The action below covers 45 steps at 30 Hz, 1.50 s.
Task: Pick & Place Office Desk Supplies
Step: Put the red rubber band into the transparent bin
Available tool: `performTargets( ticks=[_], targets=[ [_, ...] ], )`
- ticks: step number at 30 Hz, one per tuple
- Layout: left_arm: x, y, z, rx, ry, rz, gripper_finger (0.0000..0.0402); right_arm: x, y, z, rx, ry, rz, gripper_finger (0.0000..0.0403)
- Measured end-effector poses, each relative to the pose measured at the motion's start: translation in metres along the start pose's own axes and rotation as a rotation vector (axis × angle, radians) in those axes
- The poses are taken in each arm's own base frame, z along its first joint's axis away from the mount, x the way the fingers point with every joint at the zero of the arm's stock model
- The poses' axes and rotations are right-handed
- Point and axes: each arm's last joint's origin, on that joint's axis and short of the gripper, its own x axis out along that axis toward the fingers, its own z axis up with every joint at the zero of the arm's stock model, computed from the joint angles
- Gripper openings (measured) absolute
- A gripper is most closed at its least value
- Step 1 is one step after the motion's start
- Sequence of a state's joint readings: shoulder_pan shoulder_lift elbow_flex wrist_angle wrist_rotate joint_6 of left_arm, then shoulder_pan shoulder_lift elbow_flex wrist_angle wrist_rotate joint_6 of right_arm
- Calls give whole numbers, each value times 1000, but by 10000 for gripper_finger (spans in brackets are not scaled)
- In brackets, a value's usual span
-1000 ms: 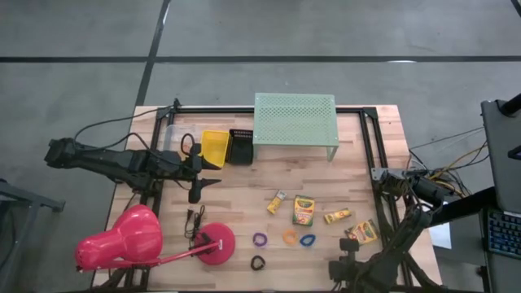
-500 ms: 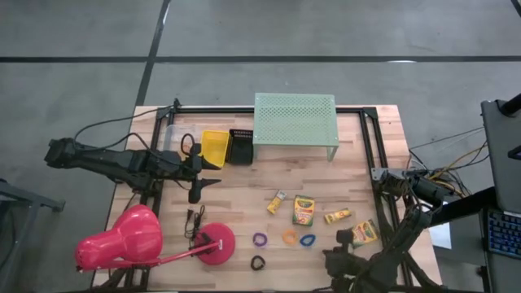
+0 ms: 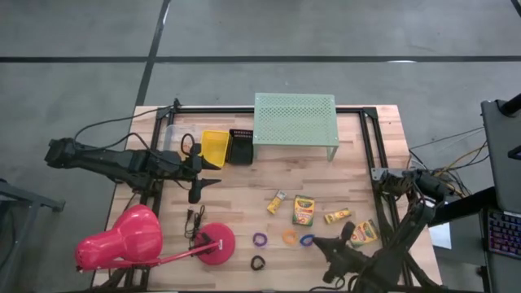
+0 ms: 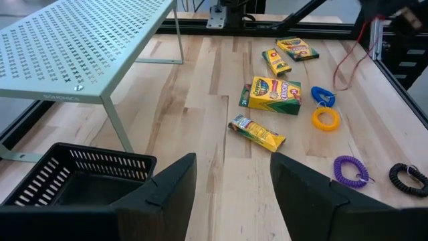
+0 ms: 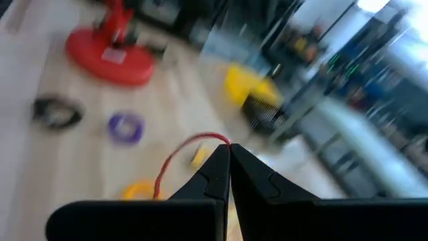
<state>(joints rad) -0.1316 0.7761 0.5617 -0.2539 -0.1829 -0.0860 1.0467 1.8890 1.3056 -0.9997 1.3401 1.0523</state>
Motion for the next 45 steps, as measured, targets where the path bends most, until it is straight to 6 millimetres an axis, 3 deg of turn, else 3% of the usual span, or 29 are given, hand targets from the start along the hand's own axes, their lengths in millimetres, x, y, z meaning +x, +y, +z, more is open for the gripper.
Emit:
performTargets(
  ticks=[5,11,20,27,33,38,45],
  targets=[
    [0,0,0,0,1,0,196,10,-19,18,47,-144,-125,8],
    [0,0,0,0,1,0,196,41,-42,30,76,-74,-209,8],
    [0,0,-1,1,9,1,196,95,-67,32,-65,-6,-402,8],
    [0,0,-1,-1,9,1,196,125,-83,29,-43,48,-488,8],
    [0,0,-1,-1,9,1,196,143,-87,32,82,51,-532,8],
    [0,0,-1,0,10,1,196,161,-86,37,226,128,-464,8],
    [0,0,-1,1,13,1,196,181,-77,58,174,185,-174,8]
  ],
)
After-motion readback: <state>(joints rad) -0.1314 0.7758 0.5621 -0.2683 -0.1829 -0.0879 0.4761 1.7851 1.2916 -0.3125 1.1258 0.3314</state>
